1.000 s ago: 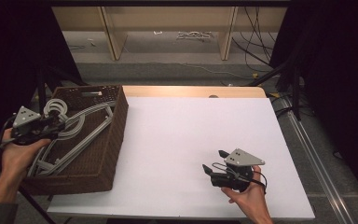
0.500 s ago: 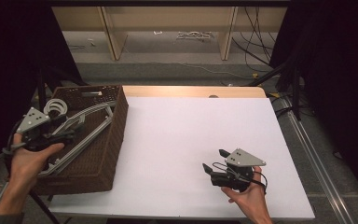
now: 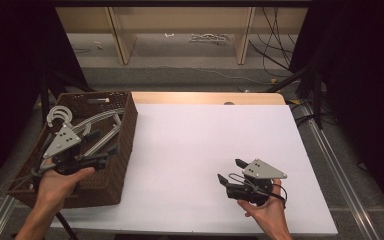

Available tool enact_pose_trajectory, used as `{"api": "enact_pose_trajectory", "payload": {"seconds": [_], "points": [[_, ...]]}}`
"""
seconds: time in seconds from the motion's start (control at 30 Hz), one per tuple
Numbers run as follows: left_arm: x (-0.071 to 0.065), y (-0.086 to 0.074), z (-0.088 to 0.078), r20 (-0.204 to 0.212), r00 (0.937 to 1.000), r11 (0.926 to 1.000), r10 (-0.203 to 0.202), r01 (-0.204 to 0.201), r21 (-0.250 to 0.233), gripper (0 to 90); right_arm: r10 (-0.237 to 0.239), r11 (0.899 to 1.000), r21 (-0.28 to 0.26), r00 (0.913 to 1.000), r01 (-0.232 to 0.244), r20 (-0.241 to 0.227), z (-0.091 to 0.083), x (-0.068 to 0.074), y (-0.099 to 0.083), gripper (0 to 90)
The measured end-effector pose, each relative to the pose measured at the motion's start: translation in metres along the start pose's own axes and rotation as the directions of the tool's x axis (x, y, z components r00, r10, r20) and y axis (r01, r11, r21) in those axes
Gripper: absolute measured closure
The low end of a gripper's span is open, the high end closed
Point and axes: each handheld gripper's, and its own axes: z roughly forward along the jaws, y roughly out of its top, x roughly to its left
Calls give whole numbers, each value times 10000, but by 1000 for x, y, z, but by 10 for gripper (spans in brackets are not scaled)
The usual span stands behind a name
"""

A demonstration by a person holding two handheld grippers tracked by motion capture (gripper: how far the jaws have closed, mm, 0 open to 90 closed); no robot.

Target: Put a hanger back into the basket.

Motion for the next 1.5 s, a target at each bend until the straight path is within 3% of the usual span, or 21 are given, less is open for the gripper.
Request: {"api": "enact_pose_trajectory", "payload": {"seconds": [0.3,0.43,0.6,0.93,1.27,1.5], "points": [[-29,-6,14,794,9968,9996,-78,99,-264,198,55,9999,-102,10000,-55,25,-3,1,-1,261],[-35,-9,19,1057,9944,9992,-74,115,-380,184,65,9995,-319,10000,-64,45,-3,0,-2,259],[-43,-13,24,1362,9907,9987,22,46,-503,171,137,9997,-194,9999,-136,54,-6,1,-3,246],[-52,-25,28,1869,9824,9943,-38,237,-1043,161,240,9987,-446,9997,-235,106,-10,2,-6,194],[-57,-39,32,1894,9818,9954,136,46,-957,160,241,9981,-576,9997,-240,26,-14,5,-9,190],[-61,-47,34,2176,9756,9963,283,-98,-856,160,188,9976,-659,9998,-194,-86,-16,8,-13,163]]}}
